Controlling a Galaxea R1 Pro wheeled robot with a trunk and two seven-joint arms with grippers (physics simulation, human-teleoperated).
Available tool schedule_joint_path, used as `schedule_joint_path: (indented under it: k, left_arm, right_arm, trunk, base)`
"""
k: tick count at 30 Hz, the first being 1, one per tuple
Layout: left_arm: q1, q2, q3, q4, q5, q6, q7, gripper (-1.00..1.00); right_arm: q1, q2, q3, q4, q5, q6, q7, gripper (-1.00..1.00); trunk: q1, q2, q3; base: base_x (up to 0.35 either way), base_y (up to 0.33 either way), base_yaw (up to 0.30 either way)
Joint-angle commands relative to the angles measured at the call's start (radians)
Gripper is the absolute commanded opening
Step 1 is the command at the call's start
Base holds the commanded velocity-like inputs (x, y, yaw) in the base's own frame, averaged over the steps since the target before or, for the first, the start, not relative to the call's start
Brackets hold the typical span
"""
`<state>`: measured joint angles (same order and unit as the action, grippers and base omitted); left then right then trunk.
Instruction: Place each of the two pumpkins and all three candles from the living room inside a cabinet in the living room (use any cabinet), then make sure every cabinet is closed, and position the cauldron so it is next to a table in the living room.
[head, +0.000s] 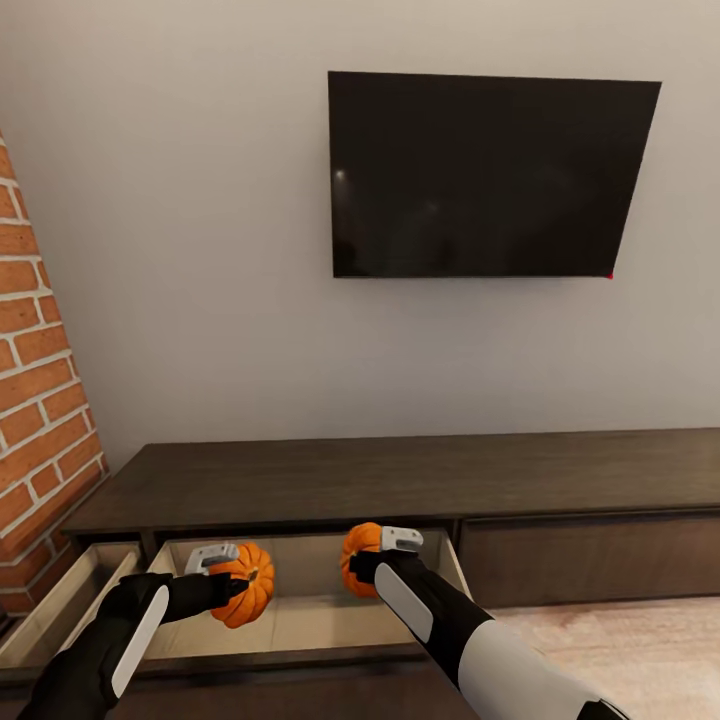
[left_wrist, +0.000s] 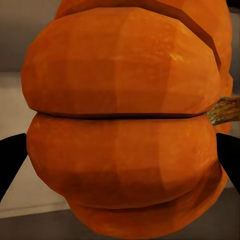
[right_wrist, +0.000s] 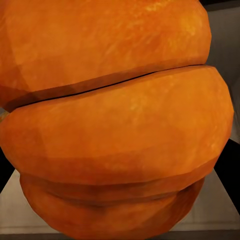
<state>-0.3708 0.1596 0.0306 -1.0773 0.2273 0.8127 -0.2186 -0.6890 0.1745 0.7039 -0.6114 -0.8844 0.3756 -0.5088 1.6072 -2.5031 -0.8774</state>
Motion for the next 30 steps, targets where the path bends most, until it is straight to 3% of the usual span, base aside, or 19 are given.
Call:
schedule_joint_path:
  k: [1, 11, 19, 24, 30]
  left_arm:
    - [0.0, 0.0, 0.002, -0.001, -0.002, 0.005, -0.002, -1.0]
    - [0.0, 0.0, 0.001, -0.001, -0.002, 0.005, -0.003, -1.0]
    - [-0.006, 0.0, 0.0, 0.0, -0.001, 0.016, 0.0, -1.0]
    - [-0.027, 0.0, 0.0, 0.007, -0.003, 0.102, 0.001, -1.0]
    - [-0.032, 0.0, 0.0, 0.008, -0.003, 0.13, 0.004, -1.0]
  right_arm:
    - [-0.001, 0.0, 0.003, -0.001, -0.004, 0.005, -0.007, -1.0]
    - [-0.001, 0.0, 0.003, -0.002, -0.004, 0.012, -0.003, -1.0]
    - [-0.026, 0.0, 0.002, 0.001, -0.015, 0.12, -0.01, -1.0]
    - [-0.032, 0.0, 0.002, 0.004, -0.02, 0.151, -0.017, -1.0]
    - [-0.032, 0.0, 0.002, 0.005, -0.021, 0.158, -0.045, -1.0]
  trunk:
    - [0.0, -0.001, -0.001]
    - [0.0, -0.001, -0.001]
    - [0.0, -0.001, -0.001]
    - [0.0, -0.001, -0.001]
    - [0.0, -0.001, -0.001]
  base:
    - [0.038, 0.0, 0.0]
    - [0.128, 0.0, 0.0]
    - [0.005, 0.0, 0.0]
    - [0.0, 0.0, 0.0]
    - [0.0, 0.0, 0.0]
